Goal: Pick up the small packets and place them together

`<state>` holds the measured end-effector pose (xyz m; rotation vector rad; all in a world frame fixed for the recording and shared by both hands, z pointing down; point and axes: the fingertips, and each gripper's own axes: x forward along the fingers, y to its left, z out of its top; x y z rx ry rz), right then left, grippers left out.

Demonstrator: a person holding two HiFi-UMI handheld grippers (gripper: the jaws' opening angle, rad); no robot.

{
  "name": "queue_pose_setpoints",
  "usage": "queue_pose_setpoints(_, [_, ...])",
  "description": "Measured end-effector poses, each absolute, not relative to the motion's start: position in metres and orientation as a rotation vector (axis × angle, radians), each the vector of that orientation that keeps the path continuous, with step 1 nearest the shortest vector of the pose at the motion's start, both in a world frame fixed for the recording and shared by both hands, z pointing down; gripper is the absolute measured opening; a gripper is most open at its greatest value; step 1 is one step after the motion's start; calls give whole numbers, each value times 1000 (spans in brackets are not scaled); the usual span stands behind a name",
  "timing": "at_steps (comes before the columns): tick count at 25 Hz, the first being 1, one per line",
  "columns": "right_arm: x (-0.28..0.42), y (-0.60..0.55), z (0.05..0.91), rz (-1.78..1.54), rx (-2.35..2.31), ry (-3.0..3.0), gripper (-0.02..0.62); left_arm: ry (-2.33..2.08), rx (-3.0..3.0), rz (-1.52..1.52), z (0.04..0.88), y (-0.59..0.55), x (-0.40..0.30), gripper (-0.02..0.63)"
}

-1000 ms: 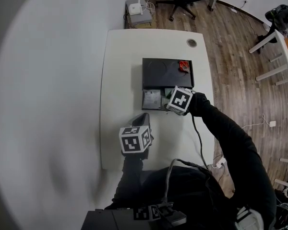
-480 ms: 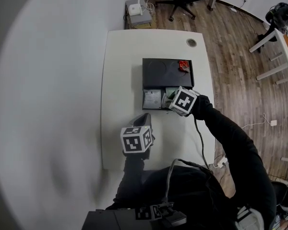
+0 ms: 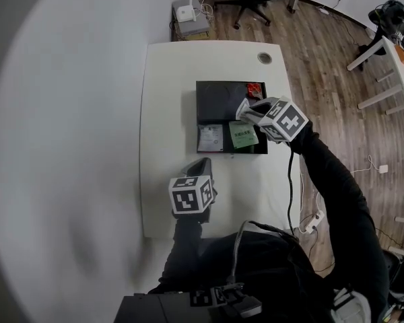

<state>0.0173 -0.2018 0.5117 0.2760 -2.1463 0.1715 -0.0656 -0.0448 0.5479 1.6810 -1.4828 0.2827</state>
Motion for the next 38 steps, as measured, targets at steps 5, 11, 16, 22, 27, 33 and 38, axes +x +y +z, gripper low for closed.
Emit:
queue_pose_setpoints(5, [9, -250, 494, 162, 459, -2214, 52, -1481, 1690, 298, 549, -45, -63, 0])
queue_pose_setpoints(11, [-7, -275, 510, 222, 477, -2191, 52, -1485, 1678, 298, 552, -46, -65, 0])
queue_pose_setpoints(16, [-13, -278, 523, 228, 466, -2151, 52, -1485, 1669, 298, 550, -43, -65, 0])
queue_pose_setpoints(22, [-12, -283, 537, 241, 473, -2114, 54, -1483, 1656, 305, 552, -40, -65, 0])
queue_pose_setpoints(27, [-13, -284, 542, 276, 459, -2107, 60, -1480, 1654, 306, 553, -39, -66, 0])
queue_pose_setpoints(33, [-9, -279, 534, 271, 424, -2120, 124, -1470, 1667, 311, 550, -39, -61, 0])
queue_pose_setpoints(38, [-11, -266, 499, 227, 350, -2224, 143, -1470, 1678, 309, 552, -42, -59, 0])
